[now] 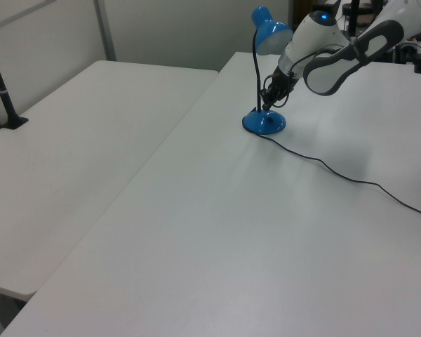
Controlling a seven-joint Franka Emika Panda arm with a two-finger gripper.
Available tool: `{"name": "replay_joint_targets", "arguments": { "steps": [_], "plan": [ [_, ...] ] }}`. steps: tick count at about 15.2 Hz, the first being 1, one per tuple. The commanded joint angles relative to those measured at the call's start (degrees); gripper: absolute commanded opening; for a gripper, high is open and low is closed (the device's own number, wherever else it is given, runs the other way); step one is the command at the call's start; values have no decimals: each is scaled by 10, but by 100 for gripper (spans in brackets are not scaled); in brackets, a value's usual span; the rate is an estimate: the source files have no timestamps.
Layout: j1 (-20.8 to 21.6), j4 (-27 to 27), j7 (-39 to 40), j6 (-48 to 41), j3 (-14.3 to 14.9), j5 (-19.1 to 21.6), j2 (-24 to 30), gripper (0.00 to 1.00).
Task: Turn on the lamp
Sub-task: 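Press down on the base switch with the gripper fingertips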
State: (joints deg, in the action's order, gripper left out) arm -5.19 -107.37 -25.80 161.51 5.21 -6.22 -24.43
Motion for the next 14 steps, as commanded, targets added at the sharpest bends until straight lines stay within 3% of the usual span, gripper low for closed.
{"name": "replay_joint_targets", "arguments": {
  "steps": [1,14],
  "plan": [
    [8,-12,-12,-25,6,-17,12,0],
    [11,-13,-2,-63,5,-17,11,0]
  ]
}}
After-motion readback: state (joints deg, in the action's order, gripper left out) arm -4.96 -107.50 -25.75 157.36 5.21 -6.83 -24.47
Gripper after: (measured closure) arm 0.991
